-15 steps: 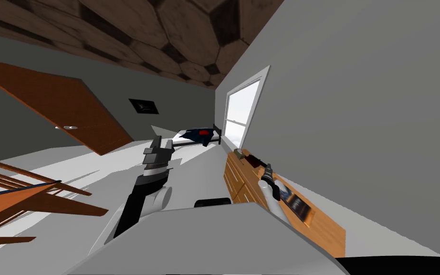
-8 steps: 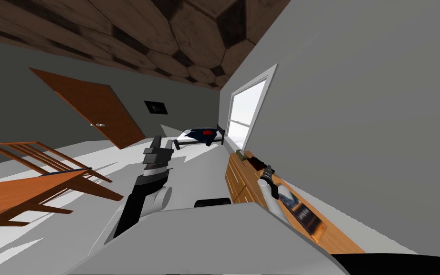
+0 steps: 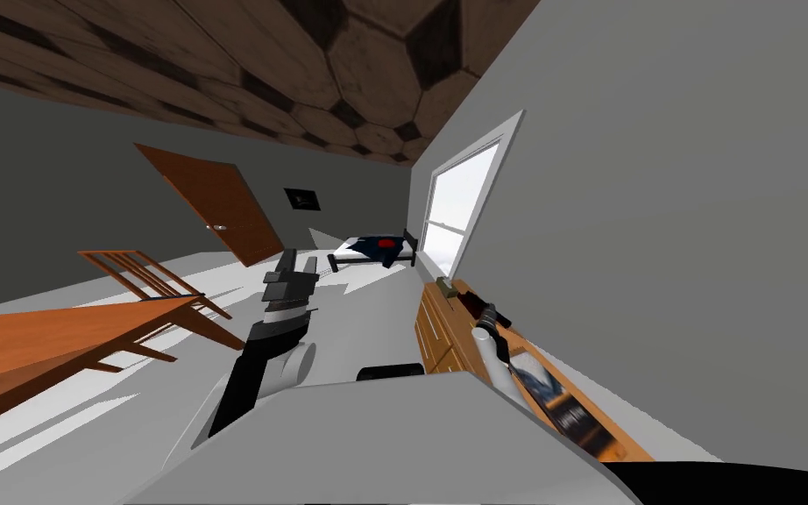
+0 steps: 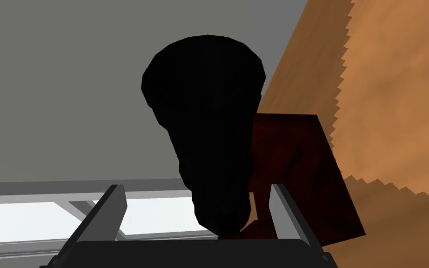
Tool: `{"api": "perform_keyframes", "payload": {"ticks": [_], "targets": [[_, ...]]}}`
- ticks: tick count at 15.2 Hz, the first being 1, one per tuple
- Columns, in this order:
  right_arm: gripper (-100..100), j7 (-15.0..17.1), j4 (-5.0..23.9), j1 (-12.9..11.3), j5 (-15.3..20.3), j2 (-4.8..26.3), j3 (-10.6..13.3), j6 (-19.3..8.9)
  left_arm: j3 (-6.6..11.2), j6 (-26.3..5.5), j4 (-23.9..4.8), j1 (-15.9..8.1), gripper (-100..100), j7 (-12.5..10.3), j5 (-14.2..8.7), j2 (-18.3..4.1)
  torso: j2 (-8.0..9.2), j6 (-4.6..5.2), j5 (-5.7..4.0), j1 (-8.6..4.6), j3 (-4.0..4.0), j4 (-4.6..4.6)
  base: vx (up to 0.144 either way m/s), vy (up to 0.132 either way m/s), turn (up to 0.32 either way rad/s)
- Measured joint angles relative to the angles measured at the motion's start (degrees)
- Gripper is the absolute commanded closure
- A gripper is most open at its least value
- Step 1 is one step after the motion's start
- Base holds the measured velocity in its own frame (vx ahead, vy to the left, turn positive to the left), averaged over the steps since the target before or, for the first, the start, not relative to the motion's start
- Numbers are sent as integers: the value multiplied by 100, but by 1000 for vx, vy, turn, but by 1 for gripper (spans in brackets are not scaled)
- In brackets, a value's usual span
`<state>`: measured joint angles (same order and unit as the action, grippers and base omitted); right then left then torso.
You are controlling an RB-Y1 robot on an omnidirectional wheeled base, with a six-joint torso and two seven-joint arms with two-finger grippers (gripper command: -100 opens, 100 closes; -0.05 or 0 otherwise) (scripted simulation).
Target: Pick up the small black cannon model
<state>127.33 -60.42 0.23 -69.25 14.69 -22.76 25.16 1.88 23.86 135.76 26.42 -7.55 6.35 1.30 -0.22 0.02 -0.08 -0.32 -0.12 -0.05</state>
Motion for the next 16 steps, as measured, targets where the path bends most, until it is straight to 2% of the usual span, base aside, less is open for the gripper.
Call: {"api": "perform_keyframes", "payload": {"ticks": [2, 4, 8, 10, 11, 16], "targets": [[-100, -235, 7, -2, 259, 10, -19, -223, 0, 0, 0, 0, 0, 0, 0, 0, -3, -4, -3, 8, -2, -2, -8, -1, -15], [-100, -465, 8, -1, 522, 2, -19, -326, 0, 0, 0, 0, 0, 0, 0, 0, -10, -8, -4, 14, -6, -3, 0, 3, 2], [-100, -948, 10, -3, 1037, 3, -17, -358, 0, 0, 0, 1, 0, 0, 0, 0, -15, -10, -3, 17, -9, -3, -3, -6, 13], [-100, -1054, 96, -144, 1031, 19, -107, -373, 0, 0, 0, 0, 0, 0, 0, 0, -13, -17, -3, -4, -6, 1, -18, -63, 67], [100, -1055, 118, -164, 1027, 23, -112, -369, 0, 0, 0, 0, 0, 0, 0, 0, -13, -15, -4, -4, -6, 1, -5, -17, 7], [100, -1091, 117, -155, 1052, 43, -105, -355, 0, 0, 0, 1, 0, 0, 0, 0, -9, -10, -11, 9, 1, 10, -1, -4, 2]]}}
